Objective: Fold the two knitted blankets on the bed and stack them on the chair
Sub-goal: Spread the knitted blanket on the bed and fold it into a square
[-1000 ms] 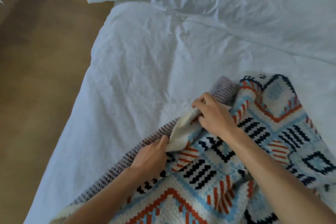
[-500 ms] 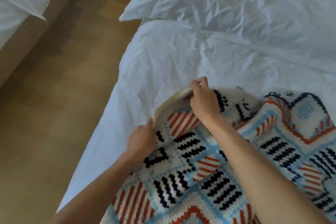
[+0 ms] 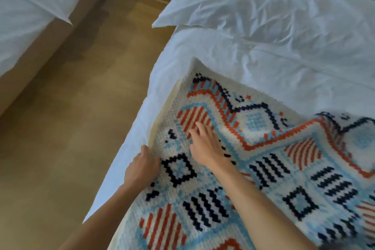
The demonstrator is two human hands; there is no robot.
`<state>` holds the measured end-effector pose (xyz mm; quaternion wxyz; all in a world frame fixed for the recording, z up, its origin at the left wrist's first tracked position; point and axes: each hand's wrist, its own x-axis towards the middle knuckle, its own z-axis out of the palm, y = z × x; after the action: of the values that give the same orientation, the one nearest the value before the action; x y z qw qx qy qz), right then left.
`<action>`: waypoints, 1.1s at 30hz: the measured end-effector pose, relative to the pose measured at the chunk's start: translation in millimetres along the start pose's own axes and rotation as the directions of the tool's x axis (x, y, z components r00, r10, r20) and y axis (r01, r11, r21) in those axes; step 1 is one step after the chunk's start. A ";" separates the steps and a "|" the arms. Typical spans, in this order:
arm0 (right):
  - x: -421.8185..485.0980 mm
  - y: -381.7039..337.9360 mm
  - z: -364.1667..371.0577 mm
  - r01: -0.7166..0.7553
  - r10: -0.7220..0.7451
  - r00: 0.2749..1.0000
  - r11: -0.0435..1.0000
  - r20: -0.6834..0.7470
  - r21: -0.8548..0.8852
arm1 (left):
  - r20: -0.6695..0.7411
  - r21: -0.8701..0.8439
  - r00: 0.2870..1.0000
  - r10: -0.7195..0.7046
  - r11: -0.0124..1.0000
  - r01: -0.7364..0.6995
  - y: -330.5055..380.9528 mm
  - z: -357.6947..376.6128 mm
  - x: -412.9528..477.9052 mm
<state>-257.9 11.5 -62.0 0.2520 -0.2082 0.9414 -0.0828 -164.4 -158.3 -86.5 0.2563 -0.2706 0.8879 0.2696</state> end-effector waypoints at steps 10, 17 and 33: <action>-146.4 -29.8 71.1 0.071 -0.069 0.989 0.997 -0.133 0.010 | -0.061 -0.143 0.996 -0.072 0.988 0.063 -49.0 12.6 -28.0; -252.3 -21.1 116.5 -0.006 0.006 1.000 0.999 0.011 -0.045 | 0.038 -0.078 0.991 -0.127 0.988 0.130 -107.2 35.6 -111.0; -331.1 -72.8 166.0 -0.050 0.114 0.969 0.960 0.219 -0.276 | 0.206 0.045 0.967 -0.150 0.989 0.144 -177.1 53.5 -225.8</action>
<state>112.4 81.1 -40.0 0.3331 -0.2094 0.9158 0.0811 124.8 -173.4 -49.7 0.3712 -0.3023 0.8374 0.2637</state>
